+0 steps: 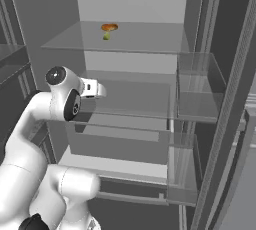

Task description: Grab a lemon wedge from the fridge and one ice cube from the ice bowl, and put them in the glass of lemonade.

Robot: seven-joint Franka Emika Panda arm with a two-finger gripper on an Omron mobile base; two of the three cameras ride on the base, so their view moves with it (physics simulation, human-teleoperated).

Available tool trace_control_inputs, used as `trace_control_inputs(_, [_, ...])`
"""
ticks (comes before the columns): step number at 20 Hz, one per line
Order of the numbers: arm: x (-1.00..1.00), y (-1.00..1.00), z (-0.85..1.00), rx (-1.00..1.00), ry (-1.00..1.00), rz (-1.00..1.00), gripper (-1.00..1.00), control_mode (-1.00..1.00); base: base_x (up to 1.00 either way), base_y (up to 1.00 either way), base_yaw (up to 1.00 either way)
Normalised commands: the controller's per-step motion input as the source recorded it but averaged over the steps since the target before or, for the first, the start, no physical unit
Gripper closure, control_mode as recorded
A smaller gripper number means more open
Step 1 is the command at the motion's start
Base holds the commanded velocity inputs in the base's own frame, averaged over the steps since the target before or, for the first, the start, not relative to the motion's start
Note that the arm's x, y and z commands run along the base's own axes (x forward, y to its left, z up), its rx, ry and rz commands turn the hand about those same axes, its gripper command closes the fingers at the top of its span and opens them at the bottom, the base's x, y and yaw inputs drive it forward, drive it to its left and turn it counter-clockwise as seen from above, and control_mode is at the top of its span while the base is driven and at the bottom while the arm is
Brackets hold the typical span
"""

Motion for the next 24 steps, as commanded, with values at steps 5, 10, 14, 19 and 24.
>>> trace_control_inputs(5, [0.0, 0.0, 0.0, 0.0, 0.0, 0.0, -1.0, 1.0, 0.78, -0.03, 0.0])
trace_control_inputs(10, [0.0, 0.0, 0.0, 0.0, 0.0, 0.0, -1.0, 1.0, 0.51, -0.2, 0.0])
trace_control_inputs(14, [-0.24, -0.46, 0.86, 0.05, -0.04, -0.02, -1.0, -1.0, 0.0, 0.0, 0.0])
trace_control_inputs(19, [-0.15, -0.06, 1.0, 0.0, -0.06, -0.12, -1.0, -1.0, 0.0, 0.0, 0.0])
trace_control_inputs(24, [-0.37, -0.1, 1.0, 0.01, -0.06, -0.07, -1.0, -1.0, 0.0, 0.0, 0.0])
